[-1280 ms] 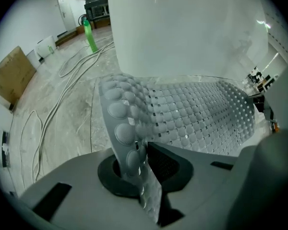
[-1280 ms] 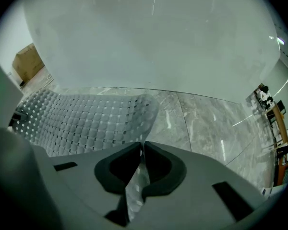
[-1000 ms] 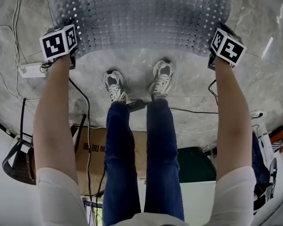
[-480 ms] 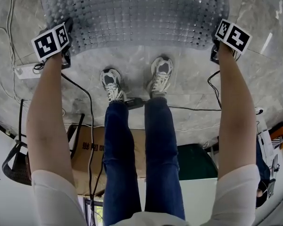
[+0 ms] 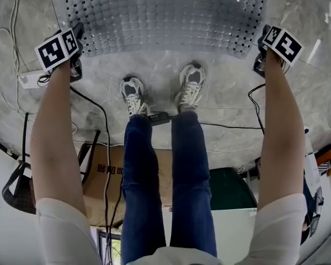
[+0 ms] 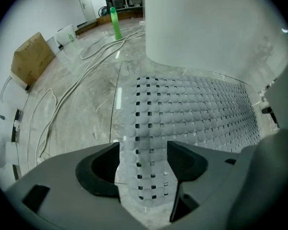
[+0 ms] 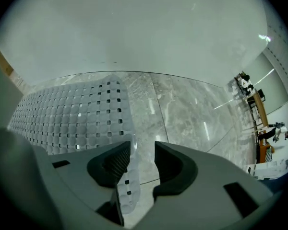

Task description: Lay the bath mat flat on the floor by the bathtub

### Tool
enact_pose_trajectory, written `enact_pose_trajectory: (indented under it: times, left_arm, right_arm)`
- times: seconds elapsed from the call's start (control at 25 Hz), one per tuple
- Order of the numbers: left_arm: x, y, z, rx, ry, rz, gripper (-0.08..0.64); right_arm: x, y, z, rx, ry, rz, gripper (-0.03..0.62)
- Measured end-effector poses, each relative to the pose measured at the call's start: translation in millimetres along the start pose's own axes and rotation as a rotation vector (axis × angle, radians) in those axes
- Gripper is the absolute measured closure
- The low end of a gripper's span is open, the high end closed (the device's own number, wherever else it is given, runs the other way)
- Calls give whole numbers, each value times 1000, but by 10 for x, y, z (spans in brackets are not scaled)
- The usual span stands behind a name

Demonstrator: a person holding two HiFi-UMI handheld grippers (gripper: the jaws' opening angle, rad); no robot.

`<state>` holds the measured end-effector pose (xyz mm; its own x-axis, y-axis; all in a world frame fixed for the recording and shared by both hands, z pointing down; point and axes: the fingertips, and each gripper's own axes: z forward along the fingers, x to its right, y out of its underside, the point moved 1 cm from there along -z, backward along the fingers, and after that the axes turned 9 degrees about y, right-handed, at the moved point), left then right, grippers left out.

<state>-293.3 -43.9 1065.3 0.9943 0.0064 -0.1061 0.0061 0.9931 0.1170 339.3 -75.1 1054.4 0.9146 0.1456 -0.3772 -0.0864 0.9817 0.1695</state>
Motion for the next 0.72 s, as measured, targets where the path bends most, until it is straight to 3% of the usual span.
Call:
enact_pose_trajectory:
  times: [0.12,0.72]
  left_arm:
    - [-7,34,-15,9,2,-25,255]
    - [-81,104,-134,41,-3,-99,255]
  right_arm:
    - [89,14,-28,2,20,20,428]
    - [-127,30,-166,20,-41,2,428]
